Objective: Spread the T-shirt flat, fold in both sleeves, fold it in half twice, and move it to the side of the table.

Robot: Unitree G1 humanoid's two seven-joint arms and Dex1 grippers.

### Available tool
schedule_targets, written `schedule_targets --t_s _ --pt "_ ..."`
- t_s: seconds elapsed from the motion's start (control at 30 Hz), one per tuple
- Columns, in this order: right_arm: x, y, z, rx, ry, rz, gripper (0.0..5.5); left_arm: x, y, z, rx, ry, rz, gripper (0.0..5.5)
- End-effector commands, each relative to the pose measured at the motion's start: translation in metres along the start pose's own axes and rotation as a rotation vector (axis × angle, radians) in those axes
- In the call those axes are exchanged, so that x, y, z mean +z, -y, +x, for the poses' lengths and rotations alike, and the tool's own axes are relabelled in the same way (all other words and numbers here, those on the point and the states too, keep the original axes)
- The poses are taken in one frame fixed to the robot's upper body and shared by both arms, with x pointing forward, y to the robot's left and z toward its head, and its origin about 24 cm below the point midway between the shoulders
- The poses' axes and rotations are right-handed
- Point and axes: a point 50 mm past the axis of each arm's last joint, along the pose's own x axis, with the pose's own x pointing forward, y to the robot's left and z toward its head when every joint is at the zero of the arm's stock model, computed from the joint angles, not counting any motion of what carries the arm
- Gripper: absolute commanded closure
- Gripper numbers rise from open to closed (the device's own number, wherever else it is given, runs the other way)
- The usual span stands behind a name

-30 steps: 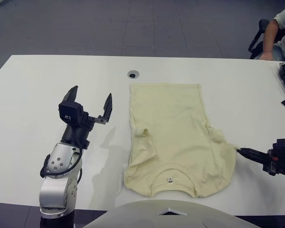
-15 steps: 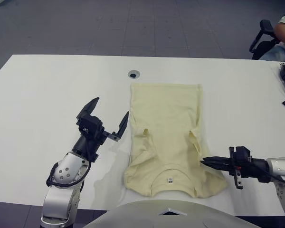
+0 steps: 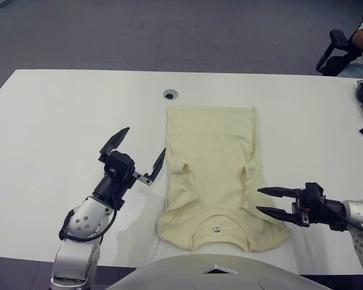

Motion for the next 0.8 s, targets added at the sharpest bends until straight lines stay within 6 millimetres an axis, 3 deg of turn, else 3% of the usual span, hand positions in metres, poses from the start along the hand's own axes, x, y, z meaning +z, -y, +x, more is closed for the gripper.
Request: schedule_targets --t_s 0.03,0.17,0.3,0.47,0.67,0.8 --pt "0.022 0.047 -0.02 -0.433 -0.009 -0.485 2.35 -0.018 -0.017 -0.018 -0.19 -0.078 0.587 0.1" --pt "0.024 0.045 -0.035 -0.4 -0.213 -0.974 1.7 -0.027 -0.02 -0.039 -0.454 -0.06 0.935 0.1" --pt "0.015 0.029 -0.039 -0.179 -0.298 -1.257 1.04 -0.043 -0.004 -0.065 -0.717 -0.083 0.982 0.1" --pt "-0.004 0.016 -0.046 -0.02 -0.355 -1.287 0.12 -0.048 0.02 -0.077 -0.879 -0.017 0.939 0.1" --pt "-0.011 0.009 -0.062 0.072 -0.445 -1.24 0.12 -0.046 0.041 -0.088 -0.962 0.002 0.786 0.1" --pt "-0.013 0.004 -0.052 0.119 -0.39 -1.257 0.12 -0.04 0.055 -0.088 -0.992 -0.002 0.653 0.1"
